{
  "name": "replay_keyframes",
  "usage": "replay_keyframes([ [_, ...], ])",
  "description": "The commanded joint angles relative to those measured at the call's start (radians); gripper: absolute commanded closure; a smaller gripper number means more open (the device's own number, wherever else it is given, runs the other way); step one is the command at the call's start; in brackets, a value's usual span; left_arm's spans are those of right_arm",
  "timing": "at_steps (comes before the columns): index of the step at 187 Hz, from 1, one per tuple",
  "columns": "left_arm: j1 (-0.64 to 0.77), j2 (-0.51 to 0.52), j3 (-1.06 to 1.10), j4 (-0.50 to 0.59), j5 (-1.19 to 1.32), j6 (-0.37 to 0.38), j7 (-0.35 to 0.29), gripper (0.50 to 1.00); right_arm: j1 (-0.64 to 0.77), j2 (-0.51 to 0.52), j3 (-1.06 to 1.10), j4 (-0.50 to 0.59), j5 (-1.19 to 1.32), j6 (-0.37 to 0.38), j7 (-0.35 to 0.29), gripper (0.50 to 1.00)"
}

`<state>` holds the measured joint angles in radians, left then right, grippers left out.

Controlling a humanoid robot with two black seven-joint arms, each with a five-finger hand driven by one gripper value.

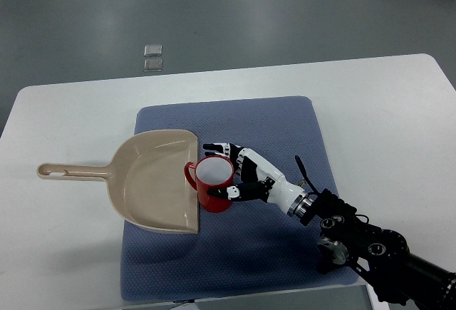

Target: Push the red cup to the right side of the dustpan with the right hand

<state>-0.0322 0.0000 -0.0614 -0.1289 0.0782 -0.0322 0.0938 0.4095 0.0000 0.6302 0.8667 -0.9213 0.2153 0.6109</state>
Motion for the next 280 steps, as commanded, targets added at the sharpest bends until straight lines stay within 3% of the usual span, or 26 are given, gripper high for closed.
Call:
replay_keyframes([
  [1,0.000,0.000,0.000,0.000,0.000,0.000,0.000,0.500,0.000,0.000,0.002,0.002,0.009,0.003,0.000,0.572],
  [86,0.000,0.000,0.002,0.000,0.000,0.000,0.000,0.500,0.003,0.000,0.005,0.034,0.013,0.036,0.000,0.572],
  [151,0.000,0.000,0.000,0.000,0.000,0.000,0.000,0.500,0.061,0.000,0.181,0.000,0.029,0.035,0.000,0.572],
  [173,0.000,0.000,0.000,0.000,0.000,0.000,0.000,0.500,0.109,-0.037,0.184,-0.028,0.141,0.036,0.000,0.572],
  [199,0.000,0.000,0.000,0.000,0.000,0.000,0.000,0.500,0.149,-0.069,0.187,-0.072,0.288,0.033,-0.069,0.572],
  [280,0.000,0.000,0.000,0.000,0.000,0.000,0.000,0.500,0.207,-0.071,0.187,-0.205,0.728,-0.036,-0.134,0.572],
])
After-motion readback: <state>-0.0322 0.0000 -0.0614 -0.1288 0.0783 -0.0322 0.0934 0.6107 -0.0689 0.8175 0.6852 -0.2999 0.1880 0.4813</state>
